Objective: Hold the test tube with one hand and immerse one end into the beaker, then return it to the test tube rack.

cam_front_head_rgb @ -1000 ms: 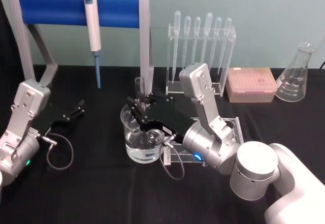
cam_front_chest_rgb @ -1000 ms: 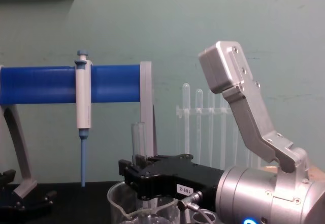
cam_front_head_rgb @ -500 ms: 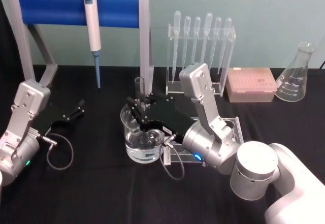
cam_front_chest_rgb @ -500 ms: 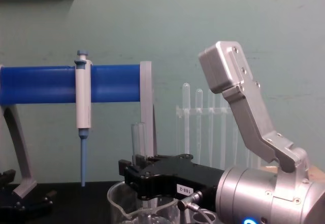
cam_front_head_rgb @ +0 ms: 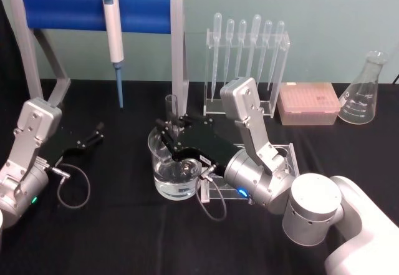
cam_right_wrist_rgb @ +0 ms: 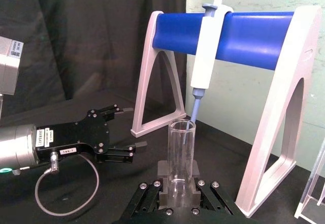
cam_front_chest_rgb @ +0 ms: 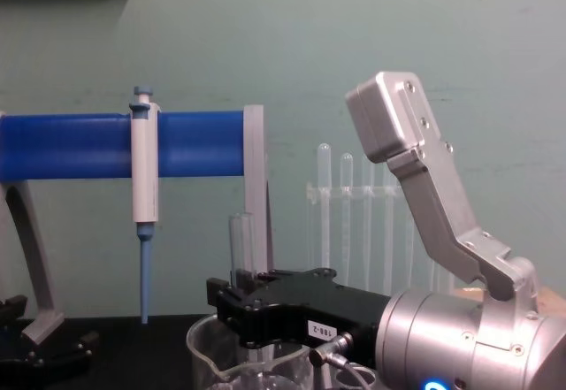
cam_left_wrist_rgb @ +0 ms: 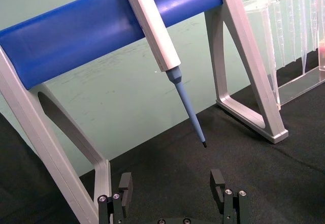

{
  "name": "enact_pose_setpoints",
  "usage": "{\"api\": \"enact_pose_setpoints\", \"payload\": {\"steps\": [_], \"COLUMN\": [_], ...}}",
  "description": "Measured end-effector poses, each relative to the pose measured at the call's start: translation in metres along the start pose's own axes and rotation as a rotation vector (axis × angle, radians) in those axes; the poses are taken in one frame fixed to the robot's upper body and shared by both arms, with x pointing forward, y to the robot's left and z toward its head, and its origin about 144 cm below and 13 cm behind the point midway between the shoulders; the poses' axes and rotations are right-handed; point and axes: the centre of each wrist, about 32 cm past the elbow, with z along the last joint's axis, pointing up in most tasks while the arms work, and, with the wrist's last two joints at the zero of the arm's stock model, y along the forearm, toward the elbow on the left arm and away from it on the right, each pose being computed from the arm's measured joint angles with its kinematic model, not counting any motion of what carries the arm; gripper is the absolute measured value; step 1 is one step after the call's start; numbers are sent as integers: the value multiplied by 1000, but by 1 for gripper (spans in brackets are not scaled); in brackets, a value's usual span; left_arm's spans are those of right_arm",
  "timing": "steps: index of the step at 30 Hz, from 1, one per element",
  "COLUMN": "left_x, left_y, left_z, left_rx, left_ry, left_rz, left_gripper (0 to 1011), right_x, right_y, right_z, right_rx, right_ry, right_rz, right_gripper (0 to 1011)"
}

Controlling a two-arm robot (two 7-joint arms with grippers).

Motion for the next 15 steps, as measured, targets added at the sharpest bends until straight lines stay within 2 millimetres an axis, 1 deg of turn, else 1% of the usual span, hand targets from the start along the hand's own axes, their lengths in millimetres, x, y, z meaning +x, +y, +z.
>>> {"api": "enact_pose_setpoints", "payload": {"steps": [15], "left_x": [0], "left_y": [0], "left_z": [0], "left_rx": [0], "left_ry": [0], "left_rz": [0], "left_gripper": [1000], "right_x": [0], "right_y": [0], "right_z": [0], "right_rx": [0], "right_ry": [0], "right_rz": [0], "right_gripper": [224]}}
